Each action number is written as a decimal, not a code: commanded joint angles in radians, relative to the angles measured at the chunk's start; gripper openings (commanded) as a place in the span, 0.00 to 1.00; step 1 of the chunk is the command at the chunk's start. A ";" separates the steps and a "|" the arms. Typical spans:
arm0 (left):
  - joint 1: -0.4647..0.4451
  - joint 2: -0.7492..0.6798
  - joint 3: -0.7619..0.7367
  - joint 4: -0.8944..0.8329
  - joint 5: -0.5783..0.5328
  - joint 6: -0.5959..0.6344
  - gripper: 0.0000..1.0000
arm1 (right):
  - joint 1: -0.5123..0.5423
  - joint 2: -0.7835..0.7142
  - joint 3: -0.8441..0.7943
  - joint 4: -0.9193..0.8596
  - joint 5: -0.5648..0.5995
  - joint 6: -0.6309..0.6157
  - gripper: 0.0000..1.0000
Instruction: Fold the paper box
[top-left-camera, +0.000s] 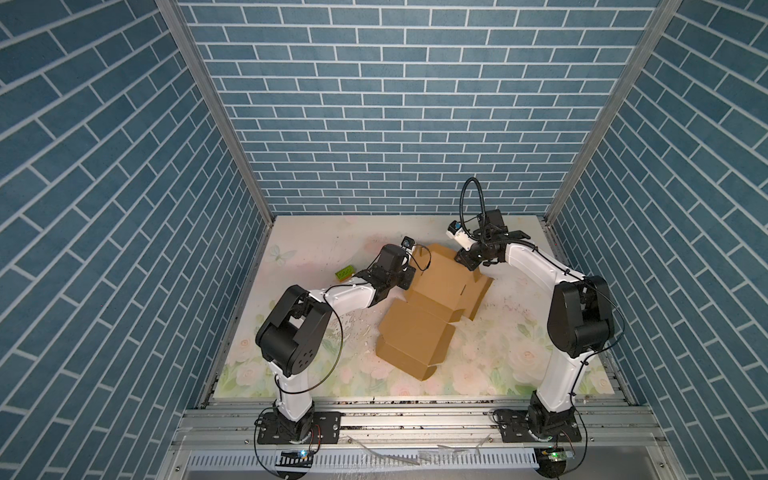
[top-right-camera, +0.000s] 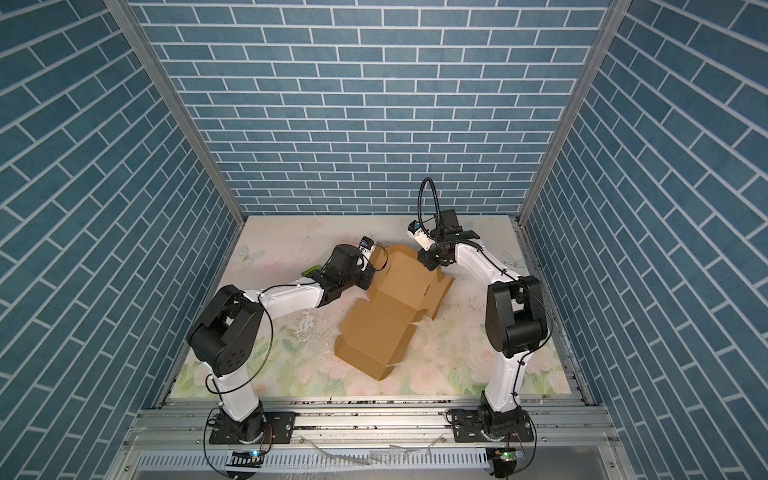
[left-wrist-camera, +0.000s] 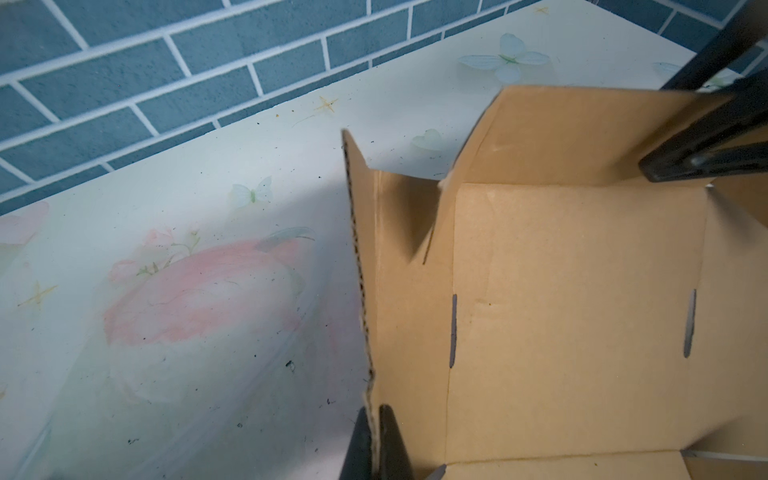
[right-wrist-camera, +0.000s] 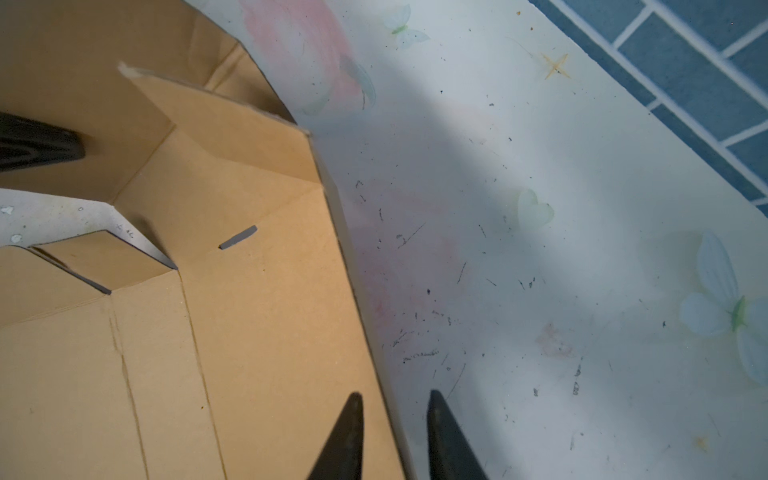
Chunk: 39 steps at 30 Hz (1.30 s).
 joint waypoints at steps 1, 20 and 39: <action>-0.003 0.008 0.021 0.029 -0.010 -0.021 0.00 | 0.026 -0.023 -0.024 0.023 0.032 -0.028 0.20; -0.003 -0.043 -0.033 0.026 0.011 -0.038 0.00 | 0.115 -0.129 -0.237 0.255 0.204 0.016 0.01; 0.028 -0.181 -0.132 -0.035 -0.092 -0.157 0.59 | 0.192 -0.209 -0.262 0.271 0.336 -0.065 0.00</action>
